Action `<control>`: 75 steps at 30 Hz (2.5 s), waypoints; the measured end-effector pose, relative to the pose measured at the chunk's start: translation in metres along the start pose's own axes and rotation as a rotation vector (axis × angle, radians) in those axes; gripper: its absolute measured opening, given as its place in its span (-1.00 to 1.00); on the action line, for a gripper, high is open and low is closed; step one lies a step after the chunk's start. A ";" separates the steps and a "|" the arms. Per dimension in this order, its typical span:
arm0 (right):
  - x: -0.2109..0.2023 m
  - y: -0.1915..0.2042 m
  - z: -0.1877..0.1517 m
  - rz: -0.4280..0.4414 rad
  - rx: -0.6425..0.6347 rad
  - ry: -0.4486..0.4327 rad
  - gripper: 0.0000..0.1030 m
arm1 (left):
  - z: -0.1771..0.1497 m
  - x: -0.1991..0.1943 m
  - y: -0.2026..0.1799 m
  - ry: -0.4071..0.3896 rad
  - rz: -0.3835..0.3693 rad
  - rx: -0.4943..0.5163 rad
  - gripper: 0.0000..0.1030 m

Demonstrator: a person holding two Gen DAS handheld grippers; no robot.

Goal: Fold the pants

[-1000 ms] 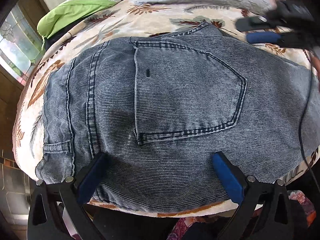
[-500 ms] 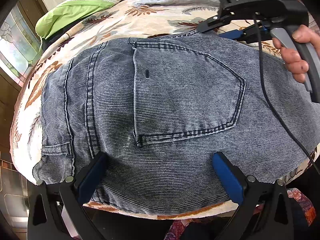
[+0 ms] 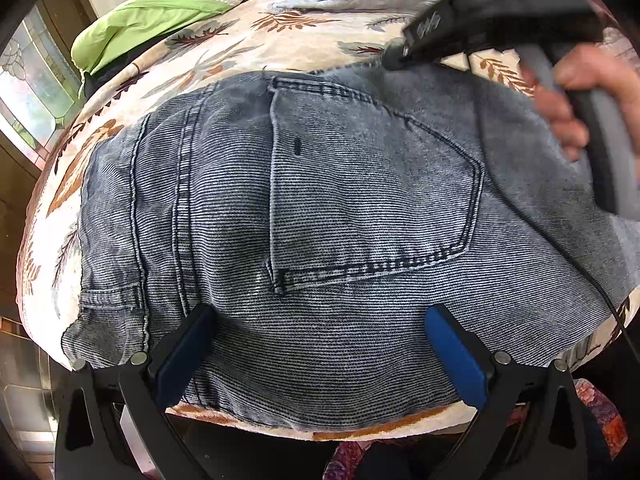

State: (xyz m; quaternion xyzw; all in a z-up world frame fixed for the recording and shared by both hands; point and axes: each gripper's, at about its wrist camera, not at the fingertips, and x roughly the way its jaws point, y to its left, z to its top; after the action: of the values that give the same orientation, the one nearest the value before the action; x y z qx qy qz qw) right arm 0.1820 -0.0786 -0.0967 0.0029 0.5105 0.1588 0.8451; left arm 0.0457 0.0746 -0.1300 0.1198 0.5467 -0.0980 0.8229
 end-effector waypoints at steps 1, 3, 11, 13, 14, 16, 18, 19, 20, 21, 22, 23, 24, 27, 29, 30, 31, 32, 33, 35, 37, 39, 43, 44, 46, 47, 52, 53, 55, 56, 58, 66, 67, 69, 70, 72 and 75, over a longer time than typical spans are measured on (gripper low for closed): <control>0.005 -0.001 0.000 -0.020 -0.013 0.008 -0.91 | 0.001 -0.001 0.001 -0.002 -0.004 -0.004 1.00; 0.013 -0.007 -0.001 -0.009 0.014 0.003 -0.91 | 0.001 -0.004 0.003 -0.006 -0.009 -0.001 1.00; -0.018 -0.068 -0.015 0.166 0.284 -0.070 -0.81 | 0.009 -0.028 0.022 -0.067 0.029 -0.054 1.00; -0.042 -0.079 -0.024 0.180 0.299 -0.119 -0.81 | 0.013 -0.031 0.032 -0.075 0.047 -0.084 1.00; -0.055 -0.081 -0.030 0.171 0.290 -0.140 -0.81 | 0.015 -0.030 0.036 -0.070 0.067 -0.098 1.00; -0.074 -0.079 -0.041 0.167 0.265 -0.162 -0.81 | 0.016 -0.023 0.045 -0.047 0.113 -0.120 1.00; -0.081 -0.074 -0.050 0.200 0.255 -0.152 -0.81 | 0.015 -0.012 0.053 -0.003 0.149 -0.143 1.00; -0.080 -0.071 -0.054 0.222 0.252 -0.136 -0.81 | 0.014 -0.009 0.057 0.005 0.134 -0.154 1.00; -0.077 -0.066 -0.058 0.238 0.249 -0.117 -0.81 | 0.012 -0.007 0.060 0.004 0.121 -0.166 1.00; -0.070 -0.061 -0.063 0.238 0.249 -0.092 -0.81 | 0.011 -0.005 0.061 0.004 0.110 -0.174 1.00; -0.061 -0.058 -0.067 0.222 0.256 -0.061 -0.81 | 0.011 -0.003 0.063 0.002 0.106 -0.177 1.00; -0.049 -0.057 -0.070 0.190 0.274 -0.033 -0.81 | 0.011 -0.003 0.063 0.000 0.106 -0.178 1.00; -0.036 -0.060 -0.073 0.147 0.301 -0.016 -0.81 | 0.008 -0.003 0.062 -0.002 0.109 -0.177 1.00; -0.017 -0.077 -0.077 0.147 0.359 -0.075 -0.84 | 0.007 -0.006 0.058 0.004 0.119 -0.175 1.00; -0.018 -0.084 -0.076 0.117 0.404 -0.074 -0.89 | 0.004 -0.011 0.056 0.008 0.131 -0.174 1.00; -0.022 -0.084 -0.076 0.110 0.418 -0.072 -0.83 | 0.001 -0.015 0.055 0.003 0.142 -0.171 1.00; -0.029 -0.082 -0.077 0.093 0.406 -0.077 -0.77 | -0.001 -0.020 0.053 -0.004 0.162 -0.166 1.00; -0.039 -0.078 -0.078 0.085 0.375 -0.094 -0.77 | -0.003 -0.023 0.052 -0.009 0.178 -0.163 1.00; -0.047 -0.078 -0.081 0.088 0.351 -0.107 -0.77 | -0.003 -0.026 0.052 -0.014 0.194 -0.160 1.00; -0.065 -0.079 -0.092 0.098 0.319 -0.117 -0.77 | -0.003 -0.029 0.054 -0.025 0.218 -0.159 1.00; -0.079 -0.087 -0.103 0.096 0.303 -0.107 -0.77 | -0.002 -0.026 0.057 -0.013 0.240 -0.171 1.00; -0.095 -0.091 -0.120 0.085 0.288 -0.085 -0.77 | -0.002 -0.016 0.062 0.007 0.239 -0.179 1.00; -0.116 -0.097 -0.157 0.029 0.255 -0.046 -0.77 | 0.000 -0.009 0.060 0.028 0.262 -0.173 1.00; -0.117 -0.097 -0.167 0.010 0.251 -0.029 -0.77 | 0.002 -0.009 0.059 0.034 0.273 -0.165 1.00; -0.106 -0.102 -0.187 -0.033 0.250 0.029 -0.80 | 0.006 -0.012 0.052 0.049 0.305 -0.158 1.00; -0.109 -0.105 -0.193 -0.013 0.253 -0.021 -0.80 | 0.007 -0.015 0.050 0.047 0.316 -0.157 1.00; -0.123 -0.111 -0.197 0.005 0.302 -0.049 -0.80 | 0.015 -0.038 0.016 -0.021 0.289 -0.097 1.00; -0.128 -0.111 -0.199 -0.003 0.303 -0.070 -0.80 | 0.017 -0.041 0.007 -0.035 0.280 -0.079 1.00; -0.138 -0.113 -0.203 -0.008 0.316 -0.097 -0.80 | 0.021 -0.045 -0.013 -0.056 0.259 -0.035 1.00; -0.145 -0.116 -0.206 -0.008 0.332 -0.114 -0.80 | 0.023 -0.044 -0.022 -0.056 0.247 -0.014 1.00; -0.155 -0.118 -0.210 -0.026 0.354 -0.142 -0.80 | 0.025 -0.038 -0.041 -0.043 0.225 0.024 1.00; -0.177 -0.144 -0.243 -0.201 0.444 -0.132 -0.80 | 0.029 0.008 -0.067 0.045 0.203 0.069 1.00; -0.175 -0.150 -0.246 -0.212 0.460 -0.118 -0.80 | 0.030 0.008 -0.064 0.036 0.186 0.048 1.00; -0.169 -0.161 -0.253 -0.216 0.498 -0.077 -0.80 | 0.032 0.011 -0.060 0.044 0.165 0.030 1.00; -0.166 -0.165 -0.255 -0.198 0.519 -0.065 -0.80 | 0.033 0.011 -0.059 0.042 0.161 0.031 1.00; -0.166 -0.170 -0.256 -0.175 0.543 -0.083 -0.80 | 0.032 0.012 -0.058 0.030 0.162 0.036 1.00; -0.163 -0.175 -0.255 -0.159 0.558 -0.093 -0.79 | 0.026 0.010 -0.064 0.008 0.171 0.031 1.00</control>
State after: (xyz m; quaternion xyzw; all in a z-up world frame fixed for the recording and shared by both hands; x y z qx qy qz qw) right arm -0.0614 -0.3293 -0.1070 0.2023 0.4937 -0.0548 0.8440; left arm 0.0532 0.0059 -0.1352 0.1790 0.5360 -0.0354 0.8243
